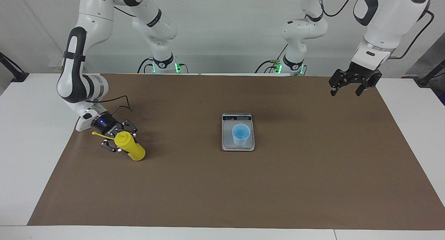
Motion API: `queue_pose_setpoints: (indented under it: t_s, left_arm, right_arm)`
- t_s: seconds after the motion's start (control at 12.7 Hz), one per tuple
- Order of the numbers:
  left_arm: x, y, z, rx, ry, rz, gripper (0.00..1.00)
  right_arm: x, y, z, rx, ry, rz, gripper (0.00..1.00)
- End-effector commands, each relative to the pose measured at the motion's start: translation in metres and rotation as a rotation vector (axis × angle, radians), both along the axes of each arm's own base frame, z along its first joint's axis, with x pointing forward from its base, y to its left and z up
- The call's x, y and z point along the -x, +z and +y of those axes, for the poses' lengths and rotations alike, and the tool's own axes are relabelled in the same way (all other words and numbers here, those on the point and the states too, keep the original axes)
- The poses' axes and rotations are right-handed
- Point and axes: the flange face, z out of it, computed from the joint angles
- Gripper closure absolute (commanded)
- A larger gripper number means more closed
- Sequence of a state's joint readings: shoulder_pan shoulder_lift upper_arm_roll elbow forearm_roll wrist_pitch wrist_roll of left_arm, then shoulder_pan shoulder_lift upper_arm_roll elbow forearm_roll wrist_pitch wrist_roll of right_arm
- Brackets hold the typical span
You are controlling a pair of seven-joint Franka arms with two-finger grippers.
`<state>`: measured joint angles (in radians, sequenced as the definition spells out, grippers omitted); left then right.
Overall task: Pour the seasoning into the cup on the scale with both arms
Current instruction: 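Grasp the yellow bottle with the right gripper and lift it, then carry the yellow bottle with the right gripper over the cup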
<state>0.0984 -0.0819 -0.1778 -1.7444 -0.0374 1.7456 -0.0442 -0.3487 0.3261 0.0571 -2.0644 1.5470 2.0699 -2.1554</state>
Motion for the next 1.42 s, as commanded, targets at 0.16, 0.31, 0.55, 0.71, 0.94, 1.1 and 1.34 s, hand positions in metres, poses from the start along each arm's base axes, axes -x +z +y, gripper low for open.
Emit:
queue_pose_setpoints:
  t_s: [0.16,0.31,0.55,0.71,0.94,1.1,1.34]
  left_arm:
    - [0.005,0.006,0.02,-0.002,0.026,-0.001,0.0]
    - [0.005,0.005,0.026,-0.075,0.02,0.001,0.0]
    - [0.004,0.006,0.039,-0.077,0.044,-0.003,0.0]
    - [0.005,0.005,0.036,-0.077,0.042,0.001,0.0]
    - [0.007,0.005,0.025,-0.078,0.014,0.004,0.0]
    - [0.007,0.004,0.023,-0.078,0.01,0.006,0.0]
    - [0.007,0.004,0.021,-0.078,0.007,0.002,0.0]
  right_arm:
    - [-0.009,0.073,0.041,0.134,0.018,0.01,0.81]
    - [-0.013,0.083,0.069,0.186,0.031,0.018,0.81]
    - [-0.018,0.1,0.119,0.295,0.038,0.061,0.81]
    - [-0.019,0.104,0.138,0.367,0.051,0.075,0.81]
    - [-0.021,0.111,0.185,0.48,0.081,0.102,0.81]
    - [-0.02,0.117,0.216,0.587,0.125,0.092,0.81]
    - [-0.016,0.136,0.263,0.735,0.174,0.111,0.81]
